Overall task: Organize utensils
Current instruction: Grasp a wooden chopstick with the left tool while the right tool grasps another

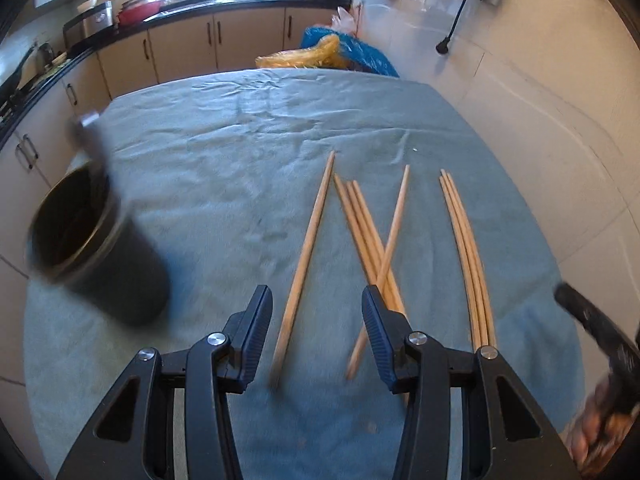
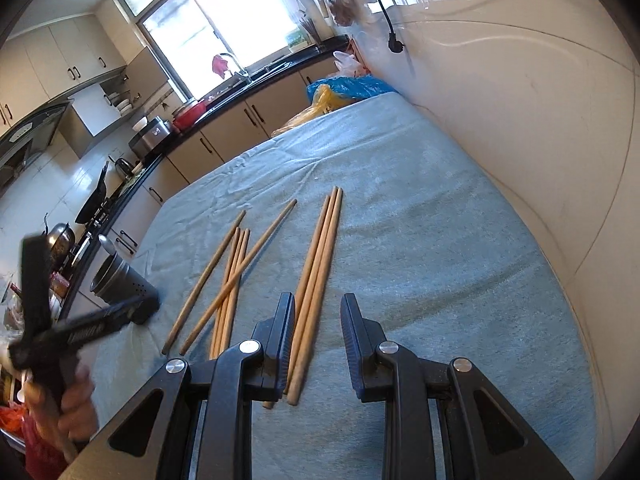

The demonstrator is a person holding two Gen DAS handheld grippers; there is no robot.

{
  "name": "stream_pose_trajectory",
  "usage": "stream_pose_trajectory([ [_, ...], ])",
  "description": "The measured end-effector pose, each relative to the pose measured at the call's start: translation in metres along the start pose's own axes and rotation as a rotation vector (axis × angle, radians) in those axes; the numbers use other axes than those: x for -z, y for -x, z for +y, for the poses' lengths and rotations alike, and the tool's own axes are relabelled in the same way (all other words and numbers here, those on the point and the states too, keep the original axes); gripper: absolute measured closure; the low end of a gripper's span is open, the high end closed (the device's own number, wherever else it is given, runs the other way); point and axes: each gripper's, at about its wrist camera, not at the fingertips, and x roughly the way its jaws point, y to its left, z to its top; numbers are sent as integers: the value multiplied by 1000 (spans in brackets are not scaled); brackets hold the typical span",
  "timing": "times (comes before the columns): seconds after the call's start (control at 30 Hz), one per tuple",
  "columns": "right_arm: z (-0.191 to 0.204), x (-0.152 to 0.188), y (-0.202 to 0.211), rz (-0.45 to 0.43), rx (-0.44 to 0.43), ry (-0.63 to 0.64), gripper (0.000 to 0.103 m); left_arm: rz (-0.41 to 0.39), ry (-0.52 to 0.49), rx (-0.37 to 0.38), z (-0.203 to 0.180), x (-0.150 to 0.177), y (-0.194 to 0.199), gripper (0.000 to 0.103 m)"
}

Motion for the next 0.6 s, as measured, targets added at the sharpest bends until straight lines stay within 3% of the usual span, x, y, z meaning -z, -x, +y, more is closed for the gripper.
stream_pose_trajectory([
  [0.07, -4, -1, 2, -2, -2, 5, 78, 10, 1, -48, -1, -14, -14, 58],
  [0.27, -13, -5, 7, -2, -1, 12, 78, 85, 20, -94, -2, -64, -66, 58],
  [0.6, -21, -8, 11, 7, 3, 19, 78, 118, 23, -157, -7, -95, -112, 58],
])
